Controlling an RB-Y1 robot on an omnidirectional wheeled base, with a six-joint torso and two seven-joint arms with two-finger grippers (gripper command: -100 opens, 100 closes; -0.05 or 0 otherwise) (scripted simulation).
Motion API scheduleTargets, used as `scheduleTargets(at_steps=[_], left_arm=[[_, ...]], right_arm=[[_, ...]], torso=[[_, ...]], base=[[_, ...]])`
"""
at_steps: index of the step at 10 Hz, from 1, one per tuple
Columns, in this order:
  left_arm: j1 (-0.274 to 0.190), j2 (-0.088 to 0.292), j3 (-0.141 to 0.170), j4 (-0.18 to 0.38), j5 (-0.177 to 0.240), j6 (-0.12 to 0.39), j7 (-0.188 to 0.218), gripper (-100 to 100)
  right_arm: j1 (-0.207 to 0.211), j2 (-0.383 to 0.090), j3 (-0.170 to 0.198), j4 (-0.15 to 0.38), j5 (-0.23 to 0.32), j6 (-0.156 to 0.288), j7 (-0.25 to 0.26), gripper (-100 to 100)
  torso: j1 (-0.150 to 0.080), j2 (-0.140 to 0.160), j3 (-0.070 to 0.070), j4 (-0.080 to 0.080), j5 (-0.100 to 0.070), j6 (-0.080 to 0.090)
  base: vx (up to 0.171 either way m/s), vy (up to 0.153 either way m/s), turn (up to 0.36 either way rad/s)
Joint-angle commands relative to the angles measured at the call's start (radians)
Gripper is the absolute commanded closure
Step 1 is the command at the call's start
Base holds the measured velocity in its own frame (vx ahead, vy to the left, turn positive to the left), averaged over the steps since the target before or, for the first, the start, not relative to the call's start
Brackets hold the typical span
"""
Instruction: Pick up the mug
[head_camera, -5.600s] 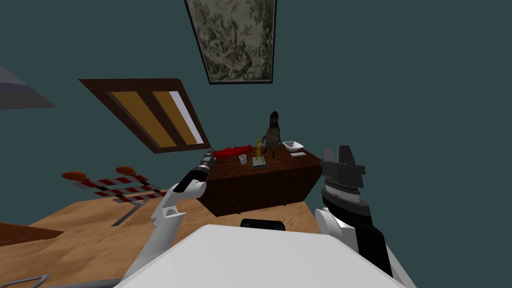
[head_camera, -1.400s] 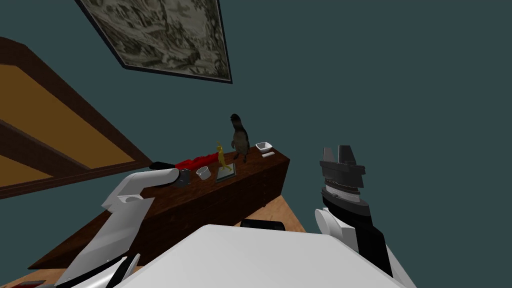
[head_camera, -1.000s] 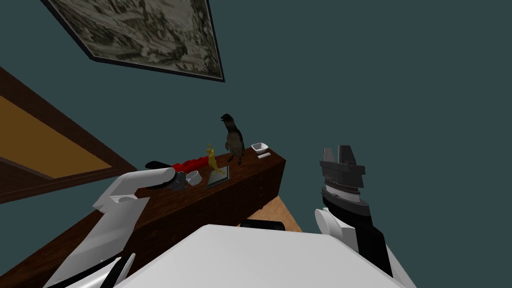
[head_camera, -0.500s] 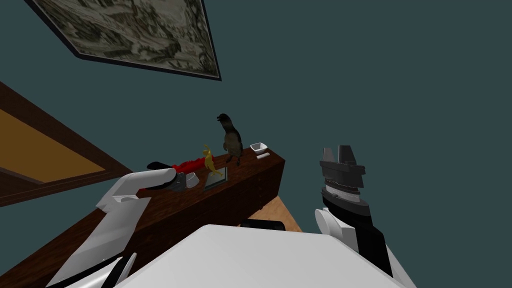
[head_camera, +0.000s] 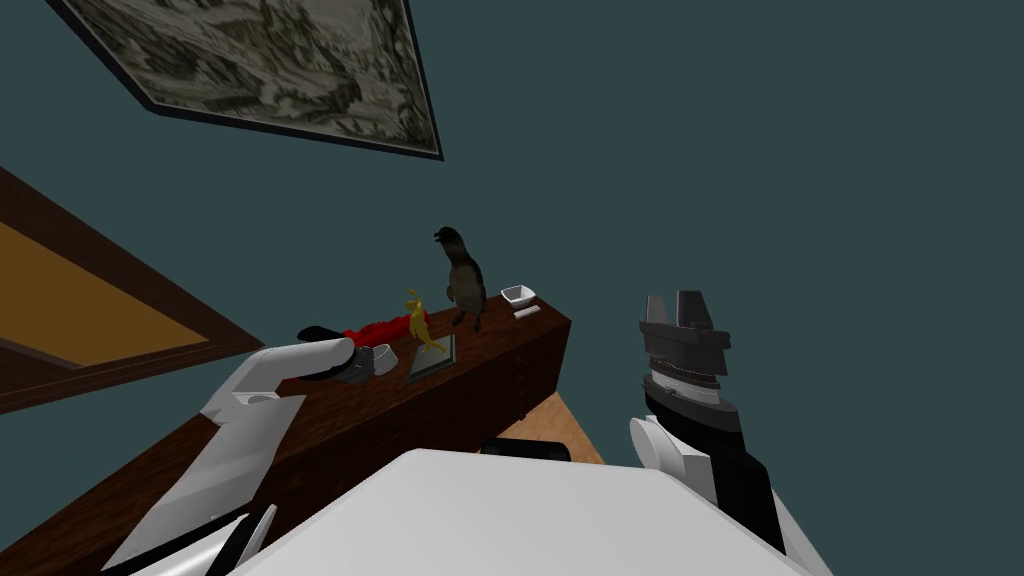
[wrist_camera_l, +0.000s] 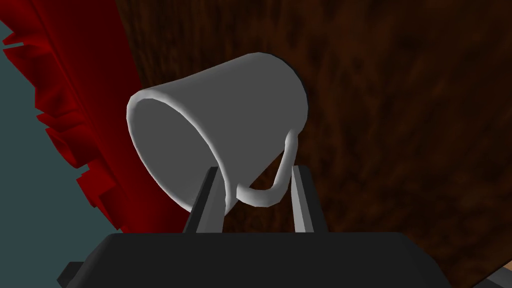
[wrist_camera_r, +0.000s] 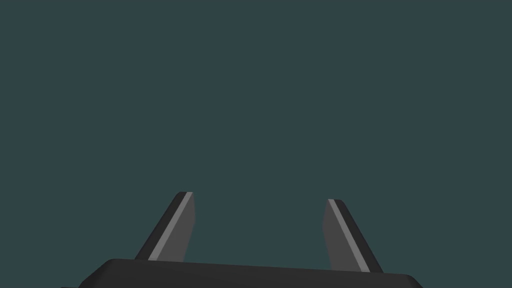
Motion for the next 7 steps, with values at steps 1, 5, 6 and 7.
scheduleTargets(at_steps=[1, 5, 6, 7], left_arm=[[0.0, 0.0, 0.0, 0.0, 0.0, 0.0, 0.0, 100], [0.002, 0.008, 0.007, -0.028, 0.008, 0.028, 0.006, 100], [0.003, 0.015, 0.015, -0.048, 0.015, 0.049, 0.01, 100], [0.004, 0.019, 0.019, -0.061, 0.02, 0.063, 0.013, 100]], right_arm=[[0.0, 0.0, 0.0, 0.0, 0.0, 0.0, 0.0, 0], [0.0, 0.0, 0.0, 0.0, 0.0, 0.0, 0.0, 0], [0.0, 0.0, 0.0, 0.0, 0.0, 0.0, 0.0, 0], [0.0, 0.0, 0.0, 0.0, 0.0, 0.0, 0.0, 0]], torso=[[0.0, 0.0, 0.0, 0.0, 0.0, 0.0], [-0.001, 0.0, 0.0, 0.0, 0.0, 0.0], [-0.002, 0.001, 0.001, 0.001, -0.001, 0.0], [-0.003, 0.002, 0.002, 0.001, -0.001, -0.001]], base=[[0.0, 0.0, 0.0], [-0.002, -0.004, 0.002], [-0.017, -0.026, 0.011], [-0.018, -0.029, 0.01]])
